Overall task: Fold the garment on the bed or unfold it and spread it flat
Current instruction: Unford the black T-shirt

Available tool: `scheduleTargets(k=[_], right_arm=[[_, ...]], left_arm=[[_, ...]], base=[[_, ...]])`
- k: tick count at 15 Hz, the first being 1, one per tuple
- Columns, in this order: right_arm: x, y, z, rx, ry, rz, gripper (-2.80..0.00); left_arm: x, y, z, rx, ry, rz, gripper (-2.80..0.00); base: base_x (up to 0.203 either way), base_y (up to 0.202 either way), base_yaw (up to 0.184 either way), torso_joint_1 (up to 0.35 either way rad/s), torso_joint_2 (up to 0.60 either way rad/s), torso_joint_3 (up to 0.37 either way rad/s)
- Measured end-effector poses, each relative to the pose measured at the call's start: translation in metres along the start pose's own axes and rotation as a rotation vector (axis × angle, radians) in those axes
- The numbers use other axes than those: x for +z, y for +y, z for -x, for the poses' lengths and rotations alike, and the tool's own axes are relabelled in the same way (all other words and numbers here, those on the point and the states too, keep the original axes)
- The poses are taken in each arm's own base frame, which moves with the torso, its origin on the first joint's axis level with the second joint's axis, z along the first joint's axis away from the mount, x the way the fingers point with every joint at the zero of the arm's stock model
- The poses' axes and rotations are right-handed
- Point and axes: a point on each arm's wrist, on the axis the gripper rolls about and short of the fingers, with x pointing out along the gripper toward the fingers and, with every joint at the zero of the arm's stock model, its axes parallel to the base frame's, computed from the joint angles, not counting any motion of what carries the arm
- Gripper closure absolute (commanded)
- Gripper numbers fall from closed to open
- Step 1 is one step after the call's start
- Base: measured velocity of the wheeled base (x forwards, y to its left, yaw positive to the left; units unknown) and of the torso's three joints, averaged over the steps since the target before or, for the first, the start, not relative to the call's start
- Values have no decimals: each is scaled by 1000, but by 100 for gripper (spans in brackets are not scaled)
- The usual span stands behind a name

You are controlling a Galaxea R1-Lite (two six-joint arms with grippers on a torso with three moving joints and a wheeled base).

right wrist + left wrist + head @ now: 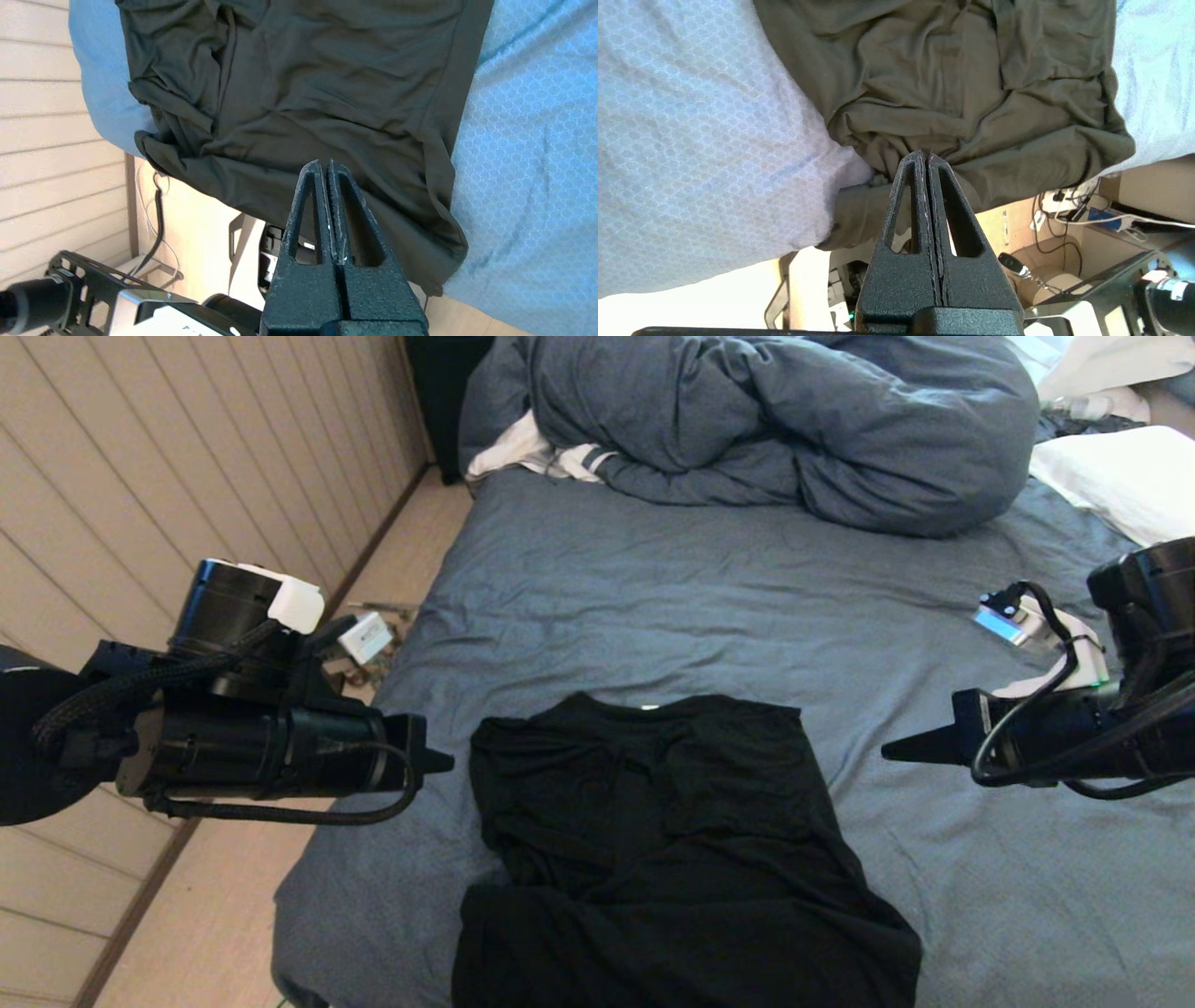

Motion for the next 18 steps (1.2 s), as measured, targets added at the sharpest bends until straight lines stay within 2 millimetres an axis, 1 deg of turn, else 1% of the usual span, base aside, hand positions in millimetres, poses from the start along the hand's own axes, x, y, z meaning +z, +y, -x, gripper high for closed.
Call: scheduleTargets(k=[1, 3, 5, 8, 10, 11, 12, 13, 16, 18], right_arm=[[2, 0, 1, 6, -5, -10, 0], [7, -3, 3, 35, -17, -36, 0], [14, -9, -1, 29, -22, -50, 0], [32, -25, -14, 3, -30, -70, 0], [45, -36, -30, -11, -27, -75, 0], [50, -43, -41, -18, -19, -64, 0], [55, -50, -52, -25, -17, -41, -280], [58, -58, -63, -30, -20, -20, -280], [68, -75, -89, -36, -35, -7, -280], [74, -80, -99, -37, -40, -6, -280]], left_arm=[[4, -1, -2, 4, -18, 16, 0], [17, -2, -13, 19, -72, 100, 0], [26, -2, -25, 24, -94, 153, 0], [38, -1, -43, 31, -95, 157, 0], [39, 3, -59, 45, -77, 145, 0], [37, 6, -67, 56, -59, 121, 0], [35, 9, -76, 67, -42, 110, 0], [33, 13, -83, 83, -29, 111, -280], [32, 24, -107, 152, -38, 115, -280], [39, 35, -120, 178, -93, 115, -280]], base=[[0, 0, 0, 0, 0, 0], [0, 0, 0, 0, 0, 0], [0, 0, 0, 0, 0, 0], [0, 0, 0, 0, 0, 0], [0, 0, 0, 0, 0, 0], [0, 0, 0, 0, 0, 0], [0, 0, 0, 0, 0, 0], [0, 0, 0, 0, 0, 0], [0, 0, 0, 0, 0, 0], [0, 0, 0, 0, 0, 0]])
